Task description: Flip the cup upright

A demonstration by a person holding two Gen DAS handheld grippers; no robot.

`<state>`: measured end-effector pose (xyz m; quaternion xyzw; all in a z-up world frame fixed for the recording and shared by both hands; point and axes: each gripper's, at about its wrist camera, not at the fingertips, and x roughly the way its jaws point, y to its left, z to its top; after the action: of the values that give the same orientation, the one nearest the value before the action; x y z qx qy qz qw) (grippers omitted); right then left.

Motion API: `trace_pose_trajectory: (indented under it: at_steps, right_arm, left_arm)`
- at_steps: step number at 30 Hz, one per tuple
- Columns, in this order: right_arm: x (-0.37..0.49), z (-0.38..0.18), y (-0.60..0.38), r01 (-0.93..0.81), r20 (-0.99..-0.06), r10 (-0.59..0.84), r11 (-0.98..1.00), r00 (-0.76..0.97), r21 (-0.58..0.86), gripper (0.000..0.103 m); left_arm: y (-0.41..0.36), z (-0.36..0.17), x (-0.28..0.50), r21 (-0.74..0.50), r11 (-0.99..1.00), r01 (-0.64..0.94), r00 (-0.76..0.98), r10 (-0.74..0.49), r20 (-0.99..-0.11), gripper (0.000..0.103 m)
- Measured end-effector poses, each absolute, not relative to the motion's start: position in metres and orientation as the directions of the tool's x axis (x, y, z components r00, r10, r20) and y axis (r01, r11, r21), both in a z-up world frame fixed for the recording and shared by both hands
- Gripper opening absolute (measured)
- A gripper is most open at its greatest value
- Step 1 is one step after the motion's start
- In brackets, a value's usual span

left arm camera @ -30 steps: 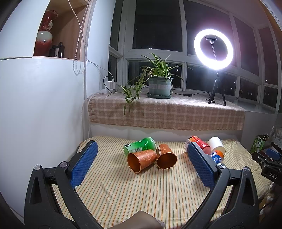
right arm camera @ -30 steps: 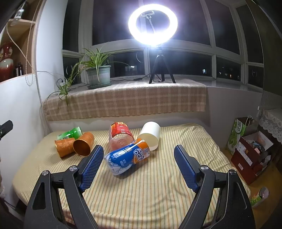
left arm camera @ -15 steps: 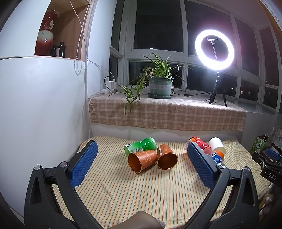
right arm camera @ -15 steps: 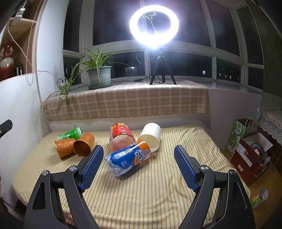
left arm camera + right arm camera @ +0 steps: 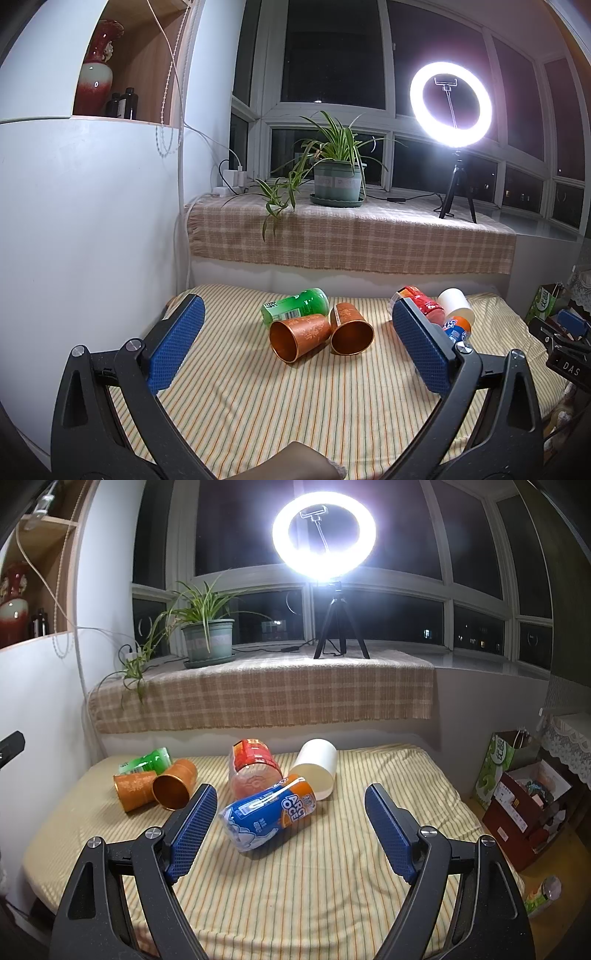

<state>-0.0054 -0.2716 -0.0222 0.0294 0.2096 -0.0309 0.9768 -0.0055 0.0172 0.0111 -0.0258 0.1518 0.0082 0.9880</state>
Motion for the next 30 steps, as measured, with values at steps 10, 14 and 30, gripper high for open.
trace_pose_trajectory:
  at_steps: [10, 14, 30]
  right_arm:
    - [-0.003, -0.022, -0.266, 0.066, -0.414, -0.048, 0.997, 0.909, 0.03, 0.082]
    - [-0.002, -0.023, -0.264, 0.063, -0.415, -0.046, 0.998, 0.909, 0.027, 0.082]
    - [0.008, -0.028, -0.255, 0.038, -0.426, -0.029, 0.999, 0.904, 0.013, 0.082]
  left_arm:
    - [0.017, 0.01, -0.006, -0.049, 0.999, -0.025, 0.954, 0.009, -0.299, 0.103]
    - [0.017, 0.01, -0.006, -0.048, 0.999, -0.025, 0.954, 0.009, -0.3, 0.103]
    - [0.028, 0.008, -0.005, -0.049, 0.998, -0.026, 0.949, 0.01, -0.314, 0.103]
